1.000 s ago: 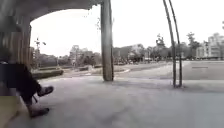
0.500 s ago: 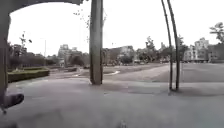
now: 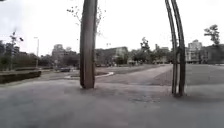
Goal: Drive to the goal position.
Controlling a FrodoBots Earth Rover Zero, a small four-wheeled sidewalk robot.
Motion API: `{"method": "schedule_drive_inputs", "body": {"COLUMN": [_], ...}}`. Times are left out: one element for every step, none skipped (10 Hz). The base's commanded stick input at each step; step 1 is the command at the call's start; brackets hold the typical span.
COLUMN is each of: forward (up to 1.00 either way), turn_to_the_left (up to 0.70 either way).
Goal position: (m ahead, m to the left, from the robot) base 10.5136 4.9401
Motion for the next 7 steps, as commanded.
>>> {"method": "schedule_drive_inputs", "body": {"forward": [1.0,1.0,1.0,1.0,1.0,1.0,1.0], "turn_to_the_left": [0.07,0.07,0.07,-0.33,-0.33,-0.33,-0.33]}}
